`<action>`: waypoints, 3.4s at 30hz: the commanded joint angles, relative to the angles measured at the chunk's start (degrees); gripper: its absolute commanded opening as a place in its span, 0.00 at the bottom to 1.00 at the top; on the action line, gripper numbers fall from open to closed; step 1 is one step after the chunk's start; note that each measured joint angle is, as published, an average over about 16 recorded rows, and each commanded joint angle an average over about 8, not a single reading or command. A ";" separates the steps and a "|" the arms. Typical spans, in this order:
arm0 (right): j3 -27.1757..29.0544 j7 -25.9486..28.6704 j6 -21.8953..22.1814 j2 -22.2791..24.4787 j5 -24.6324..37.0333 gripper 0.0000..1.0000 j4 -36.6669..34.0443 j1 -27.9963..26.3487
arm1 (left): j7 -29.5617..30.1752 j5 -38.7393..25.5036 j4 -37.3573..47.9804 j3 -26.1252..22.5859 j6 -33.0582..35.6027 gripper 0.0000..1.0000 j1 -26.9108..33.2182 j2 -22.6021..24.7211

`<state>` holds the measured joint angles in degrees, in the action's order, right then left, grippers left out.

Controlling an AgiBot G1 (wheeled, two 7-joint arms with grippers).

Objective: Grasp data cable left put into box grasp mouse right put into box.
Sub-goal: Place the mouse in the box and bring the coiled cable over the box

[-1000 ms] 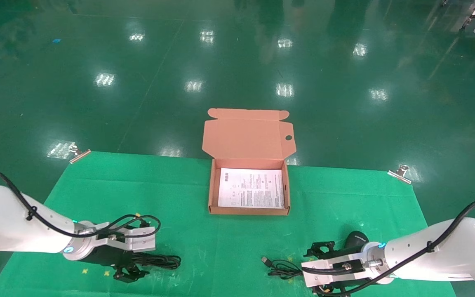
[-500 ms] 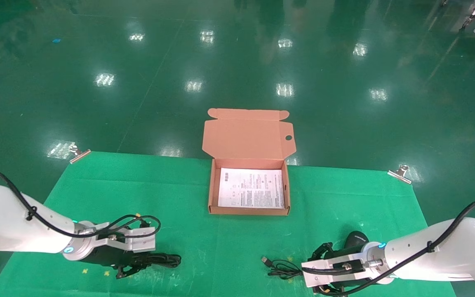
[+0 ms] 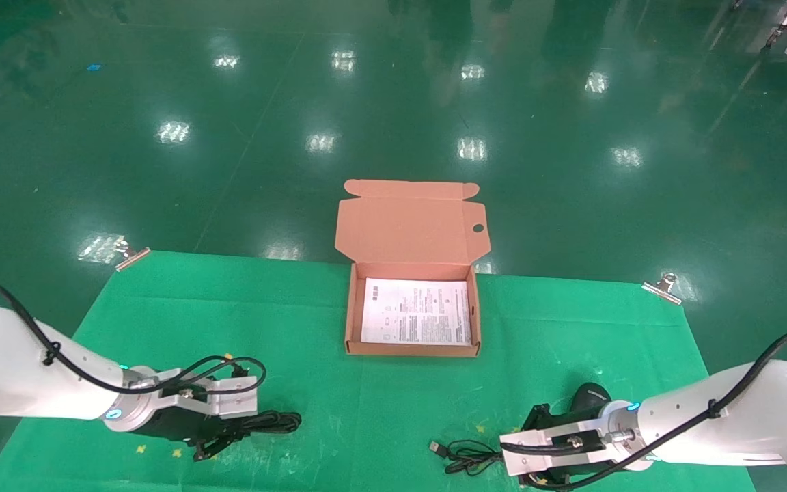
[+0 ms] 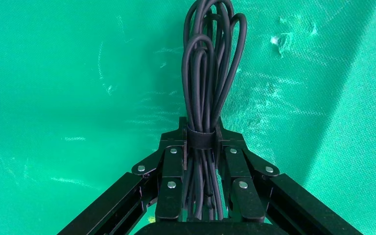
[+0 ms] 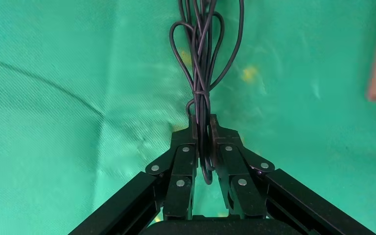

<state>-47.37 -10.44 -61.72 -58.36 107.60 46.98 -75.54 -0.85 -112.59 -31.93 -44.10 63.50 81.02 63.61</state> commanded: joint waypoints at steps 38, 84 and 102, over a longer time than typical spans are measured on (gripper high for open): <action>12.87 -2.78 8.98 -1.27 -11.25 0.00 2.39 -20.24 | 8.60 -2.78 -33.95 5.64 -5.19 0.00 7.51 -6.66; 11.90 -16.85 11.71 -17.47 -14.25 0.00 -21.47 -22.43 | 15.60 -12.57 -34.10 3.62 -5.11 0.00 6.81 -6.14; 3.06 -17.44 14.23 -20.03 -22.84 0.00 -20.63 -17.02 | 20.41 -15.72 -38.78 3.09 -2.22 0.00 5.12 -8.06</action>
<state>-44.16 -27.57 -47.21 -78.31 84.69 25.34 -92.65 19.49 -128.26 -70.63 -41.01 61.26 86.16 55.57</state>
